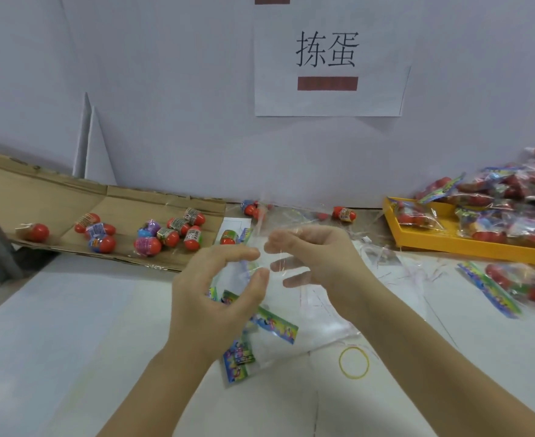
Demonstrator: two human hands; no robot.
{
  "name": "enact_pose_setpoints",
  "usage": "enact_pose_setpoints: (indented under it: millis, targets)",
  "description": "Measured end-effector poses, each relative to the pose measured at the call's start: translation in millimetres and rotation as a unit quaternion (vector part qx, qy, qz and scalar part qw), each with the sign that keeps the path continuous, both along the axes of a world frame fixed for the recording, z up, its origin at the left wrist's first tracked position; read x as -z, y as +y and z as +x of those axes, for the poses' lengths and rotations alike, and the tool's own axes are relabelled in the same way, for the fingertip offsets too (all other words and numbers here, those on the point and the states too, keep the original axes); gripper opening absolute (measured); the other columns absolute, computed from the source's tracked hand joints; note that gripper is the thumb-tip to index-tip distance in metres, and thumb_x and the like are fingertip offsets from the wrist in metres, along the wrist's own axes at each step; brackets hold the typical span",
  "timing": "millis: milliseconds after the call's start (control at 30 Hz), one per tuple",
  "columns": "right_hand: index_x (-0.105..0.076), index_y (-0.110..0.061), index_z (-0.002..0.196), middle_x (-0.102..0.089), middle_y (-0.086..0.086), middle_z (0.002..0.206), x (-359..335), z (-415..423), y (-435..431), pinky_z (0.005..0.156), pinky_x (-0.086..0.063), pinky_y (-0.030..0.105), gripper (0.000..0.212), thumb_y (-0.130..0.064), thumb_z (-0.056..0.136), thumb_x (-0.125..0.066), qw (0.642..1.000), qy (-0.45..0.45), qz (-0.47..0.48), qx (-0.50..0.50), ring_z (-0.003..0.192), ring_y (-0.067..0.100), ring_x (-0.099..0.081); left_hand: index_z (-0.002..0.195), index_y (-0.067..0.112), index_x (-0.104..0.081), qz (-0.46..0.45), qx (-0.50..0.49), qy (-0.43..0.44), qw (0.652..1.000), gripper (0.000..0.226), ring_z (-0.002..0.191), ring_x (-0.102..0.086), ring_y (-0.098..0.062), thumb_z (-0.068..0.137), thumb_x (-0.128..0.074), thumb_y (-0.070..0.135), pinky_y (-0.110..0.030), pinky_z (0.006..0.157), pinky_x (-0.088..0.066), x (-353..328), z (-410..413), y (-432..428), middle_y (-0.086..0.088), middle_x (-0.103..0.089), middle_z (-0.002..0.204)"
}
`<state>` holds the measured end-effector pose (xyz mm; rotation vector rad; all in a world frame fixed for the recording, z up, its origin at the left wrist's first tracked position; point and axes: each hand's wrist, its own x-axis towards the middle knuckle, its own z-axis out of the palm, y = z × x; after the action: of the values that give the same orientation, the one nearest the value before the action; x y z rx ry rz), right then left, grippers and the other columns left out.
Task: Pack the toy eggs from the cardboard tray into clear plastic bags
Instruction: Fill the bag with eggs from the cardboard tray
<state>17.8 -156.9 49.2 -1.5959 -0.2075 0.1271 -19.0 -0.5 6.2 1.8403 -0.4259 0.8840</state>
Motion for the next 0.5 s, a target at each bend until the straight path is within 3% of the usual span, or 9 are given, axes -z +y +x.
enact_pose_setpoints:
  millis: [67,167,267,367,433,500]
  targets:
    - [-0.073,-0.022,0.071,-0.075,-0.002,0.078,0.8,-3.3,3.0,0.055,-0.053,0.029,0.011,-0.029,0.079,-0.075,0.999,-0.03,-0.005,0.032,0.062,0.013,-0.067,0.101,0.028,-0.067,-0.013,0.025,0.03,0.999,0.027,0.094,-0.064,-0.004,0.077,-0.065,0.041,-0.019,0.081,-0.05,3.0,-2.0,-5.0,0.015,-0.07,0.096]
    - [-0.072,-0.026,0.078,-0.073,-0.008,0.08,1.9,-8.7,9.3,0.048,-0.053,0.026,0.008,-0.02,0.082,-0.072,0.99,-0.112,-0.031,0.078,0.059,0.008,-0.065,0.125,0.033,-0.057,-0.074,0.137,0.121,0.98,0.057,0.113,-0.06,-0.009,0.072,-0.071,0.048,-0.021,0.089,-0.051,6.3,-5.0,-16.4,0.017,-0.065,0.118]
    - [-0.068,-0.035,0.113,-0.069,-0.014,0.102,-0.1,-12.0,14.5,0.066,-0.059,0.031,0.036,-0.018,0.081,-0.072,0.988,-0.138,-0.067,0.004,0.082,0.004,-0.067,0.14,0.038,-0.041,-0.13,0.189,0.16,0.96,0.089,0.13,-0.05,-0.006,0.064,-0.073,0.07,-0.03,0.1,-0.047,8.7,-4.6,-21.3,0.025,-0.054,0.136]
    - [-0.044,-0.049,0.135,-0.054,-0.023,0.13,-0.1,-14.8,15.5,0.086,-0.054,0.025,0.064,-0.022,0.083,-0.068,0.978,-0.138,-0.11,-0.108,0.113,-0.003,-0.055,0.145,0.029,-0.039,-0.187,0.197,0.171,0.947,0.112,0.132,-0.048,-0.01,0.052,-0.074,0.08,-0.029,0.097,-0.049,5.2,-1.6,-18.0,0.019,-0.054,0.137]
    - [-0.035,-0.052,0.139,-0.036,-0.025,0.147,-2.6,-15.7,13.6,0.103,-0.045,0.032,0.069,-0.029,0.08,-0.061,0.966,-0.133,-0.141,-0.173,0.128,-0.003,-0.044,0.137,0.029,-0.049,-0.225,0.212,0.163,0.937,0.1,0.123,-0.058,-0.011,0.053,-0.073,0.08,-0.026,0.089,-0.053,2.1,-0.9,-17.4,0.012,-0.063,0.127]
    - [-0.04,-0.05,0.138,-0.029,-0.026,0.152,-7.4,-15.7,8.7,0.104,-0.045,0.034,0.069,-0.024,0.075,-0.054,0.95,-0.128,-0.167,-0.233,0.125,-0.002,-0.046,0.115,0.043,-0.066,-0.277,0.192,0.17,0.926,0.057,0.103,-0.067,-0.006,0.066,-0.072,0.071,-0.023,0.079,-0.055,1.2,0.9,-17.4,0.012,-0.071,0.11]
